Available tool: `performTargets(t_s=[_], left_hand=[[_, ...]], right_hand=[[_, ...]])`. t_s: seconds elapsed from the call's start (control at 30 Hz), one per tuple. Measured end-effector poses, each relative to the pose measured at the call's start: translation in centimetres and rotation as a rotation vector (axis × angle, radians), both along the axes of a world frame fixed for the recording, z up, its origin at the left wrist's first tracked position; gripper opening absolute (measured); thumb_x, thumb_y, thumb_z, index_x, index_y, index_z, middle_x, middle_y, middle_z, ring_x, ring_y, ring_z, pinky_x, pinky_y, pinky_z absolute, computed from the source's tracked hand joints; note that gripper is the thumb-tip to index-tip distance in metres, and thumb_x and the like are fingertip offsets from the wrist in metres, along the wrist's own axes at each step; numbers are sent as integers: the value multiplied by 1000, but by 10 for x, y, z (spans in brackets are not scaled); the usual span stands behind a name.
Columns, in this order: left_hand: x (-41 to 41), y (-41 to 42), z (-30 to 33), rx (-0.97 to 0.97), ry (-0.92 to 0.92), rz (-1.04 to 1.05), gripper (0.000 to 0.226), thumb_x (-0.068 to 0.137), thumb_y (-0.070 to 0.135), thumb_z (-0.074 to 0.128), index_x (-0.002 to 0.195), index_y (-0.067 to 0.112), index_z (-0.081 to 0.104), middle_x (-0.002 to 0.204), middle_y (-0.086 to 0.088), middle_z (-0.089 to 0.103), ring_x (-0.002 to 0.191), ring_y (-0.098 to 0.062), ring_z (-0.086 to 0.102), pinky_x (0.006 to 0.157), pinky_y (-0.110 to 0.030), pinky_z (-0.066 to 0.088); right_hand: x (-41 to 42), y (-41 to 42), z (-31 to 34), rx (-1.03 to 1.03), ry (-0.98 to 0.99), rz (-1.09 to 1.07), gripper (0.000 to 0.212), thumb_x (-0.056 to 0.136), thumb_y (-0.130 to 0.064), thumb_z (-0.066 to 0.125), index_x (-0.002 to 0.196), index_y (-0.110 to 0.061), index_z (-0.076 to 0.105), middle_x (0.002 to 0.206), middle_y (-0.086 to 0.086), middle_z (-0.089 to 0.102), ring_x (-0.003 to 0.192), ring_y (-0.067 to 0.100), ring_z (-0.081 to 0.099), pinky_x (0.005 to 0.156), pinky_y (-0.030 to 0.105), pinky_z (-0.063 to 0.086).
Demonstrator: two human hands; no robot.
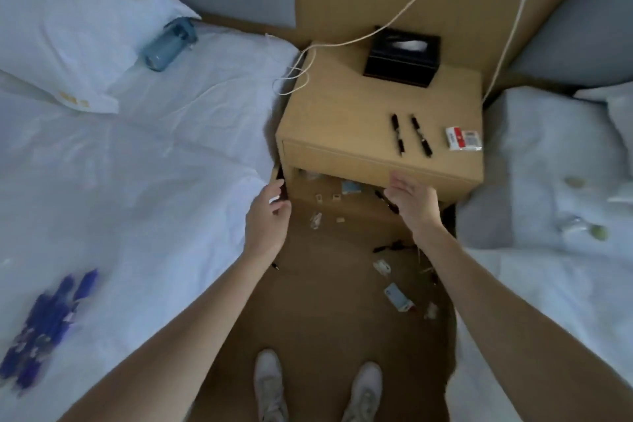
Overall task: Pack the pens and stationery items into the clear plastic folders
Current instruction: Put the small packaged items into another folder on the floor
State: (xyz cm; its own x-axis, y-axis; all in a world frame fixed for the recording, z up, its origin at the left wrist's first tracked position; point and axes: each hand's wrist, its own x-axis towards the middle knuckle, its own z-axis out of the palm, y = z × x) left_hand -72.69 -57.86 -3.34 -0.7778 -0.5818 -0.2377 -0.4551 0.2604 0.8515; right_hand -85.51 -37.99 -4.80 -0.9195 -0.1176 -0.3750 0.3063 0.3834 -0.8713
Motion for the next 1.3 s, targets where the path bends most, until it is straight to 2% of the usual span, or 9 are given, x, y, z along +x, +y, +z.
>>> performTargets(t_s=[0.2,0.37,0.47,0.6,0.77,0.93,1.1,1.23,1.3], left_hand=[[-64,152,4,43,-9,-317,41,98,17,50,139,20,44,139,1,49,118,-9,52,88,-19,40],[-86,296,13,105,-1,-617,41,98,17,49,139,22,44,139,2,48,118,-9,51,92,-23,41],[-83,374,17,133,-4,-824,41,99,20,47,140,22,41,140,2,47,115,-7,49,94,-25,43],[-74,447,1,101,-7,-1016,41,100,16,45,141,18,41,140,-1,47,112,-6,48,81,-9,32],[-71,492,-33,-9,-34,-1069,43,98,12,48,140,12,42,143,-5,46,130,-18,44,101,-22,32],[-75,517,-58,-126,-50,-1108,49,97,14,51,144,10,37,147,-10,41,135,-23,39,106,-28,30],[-91,527,-75,-173,-120,-1079,52,96,15,53,144,5,35,146,-14,41,134,-25,40,106,-29,29],[-99,530,-84,-171,-179,-1054,42,94,15,56,132,-1,49,132,-15,56,121,-26,54,100,-29,36],[-100,532,-85,-170,-178,-1036,40,93,15,57,130,-1,52,129,-16,58,118,-27,56,98,-28,37]], right_hand=[[8,178,18,92,85,-275,38,89,-4,61,127,-11,60,123,4,64,112,17,60,100,32,46],[49,321,38,151,149,-528,38,84,3,65,120,-9,63,118,8,65,98,15,57,78,11,45],[86,392,49,247,168,-663,38,84,0,66,121,-11,63,119,7,65,104,18,59,85,21,42],[140,463,43,413,125,-779,41,85,-7,67,125,-17,61,126,0,61,116,19,55,91,22,38],[197,521,11,478,-16,-969,50,86,-16,68,134,-22,52,138,7,49,127,22,46,101,29,34],[228,554,-19,460,-107,-1135,60,85,-20,70,139,-17,44,143,11,41,130,27,41,108,43,35],[233,562,-33,430,-79,-1309,56,81,-17,73,131,-11,50,114,14,58,93,22,55,80,32,42],[229,564,-38,439,-68,-1334,36,82,-14,70,116,-9,60,78,5,59,82,22,58,74,23,33],[225,564,-39,444,-44,-1345,22,83,-13,67,104,-9,65,71,2,59,73,14,58,69,23,36]])
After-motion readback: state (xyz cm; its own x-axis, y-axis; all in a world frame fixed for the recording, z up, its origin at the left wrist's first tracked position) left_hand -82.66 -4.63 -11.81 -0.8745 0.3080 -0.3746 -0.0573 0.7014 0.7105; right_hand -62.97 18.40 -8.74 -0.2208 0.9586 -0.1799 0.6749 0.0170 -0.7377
